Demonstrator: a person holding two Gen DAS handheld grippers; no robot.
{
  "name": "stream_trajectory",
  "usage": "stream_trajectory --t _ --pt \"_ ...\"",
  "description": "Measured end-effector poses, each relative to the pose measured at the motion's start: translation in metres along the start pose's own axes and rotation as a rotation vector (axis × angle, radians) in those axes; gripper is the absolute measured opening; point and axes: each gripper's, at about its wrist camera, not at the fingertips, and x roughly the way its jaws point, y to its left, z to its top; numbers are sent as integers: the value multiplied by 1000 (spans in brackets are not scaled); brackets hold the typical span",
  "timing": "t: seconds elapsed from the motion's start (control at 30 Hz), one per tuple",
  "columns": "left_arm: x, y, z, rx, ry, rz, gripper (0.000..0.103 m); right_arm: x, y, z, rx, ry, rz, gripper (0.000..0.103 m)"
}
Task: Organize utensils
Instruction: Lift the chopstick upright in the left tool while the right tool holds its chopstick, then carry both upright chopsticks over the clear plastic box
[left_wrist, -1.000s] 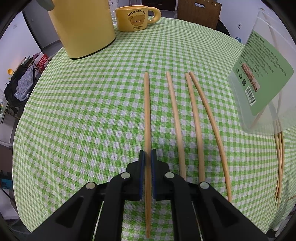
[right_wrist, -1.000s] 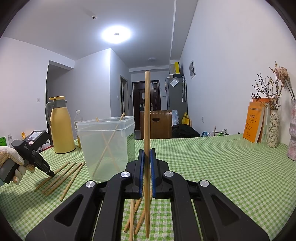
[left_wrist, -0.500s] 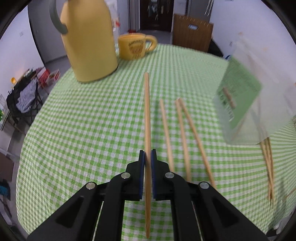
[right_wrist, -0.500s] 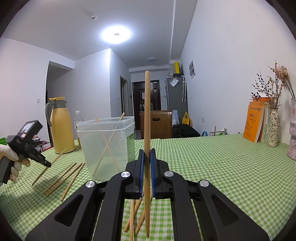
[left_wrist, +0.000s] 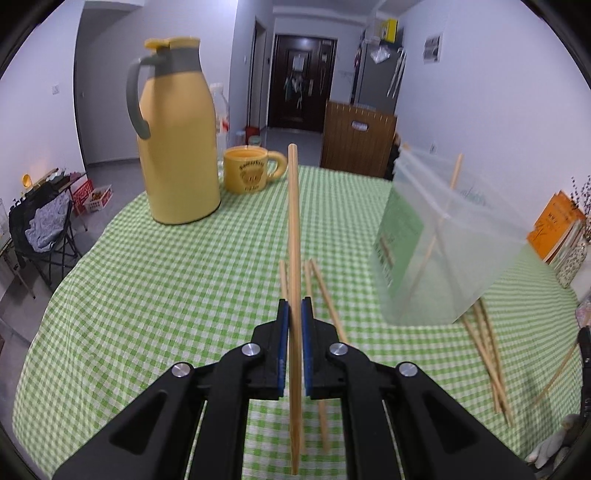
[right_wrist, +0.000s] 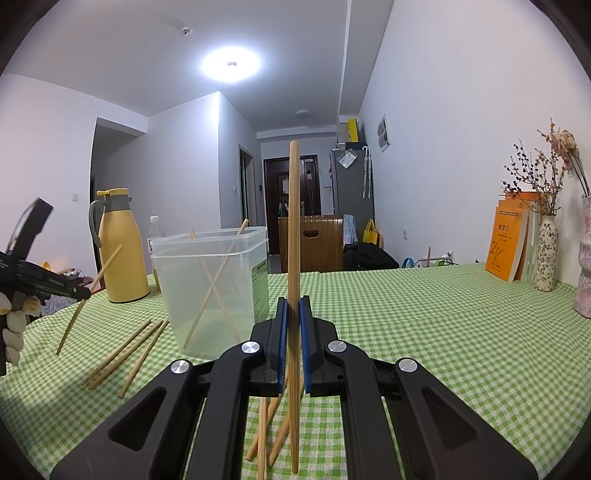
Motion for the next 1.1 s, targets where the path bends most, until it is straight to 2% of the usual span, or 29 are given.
stream_trajectory --t 0.27,0.4,0.7,0.87,1.1 --pt "-32 -17 -11 17 -114 -21 4 2 3 0 -21 14 0 7" --pt "-42 -24 -15 25 -159 -39 4 2 7 1 -39 14 -26 7" --pt "-60 -50 -19 86 -220 -101 4 -10 5 19 36 -20 -74 7" --pt "-71 -72 -22 136 -236 -122 4 -15 8 27 73 -54 -50 7" --pt "-91 -91 -18 139 -300 -124 4 -10 23 46 68 -85 -1 7"
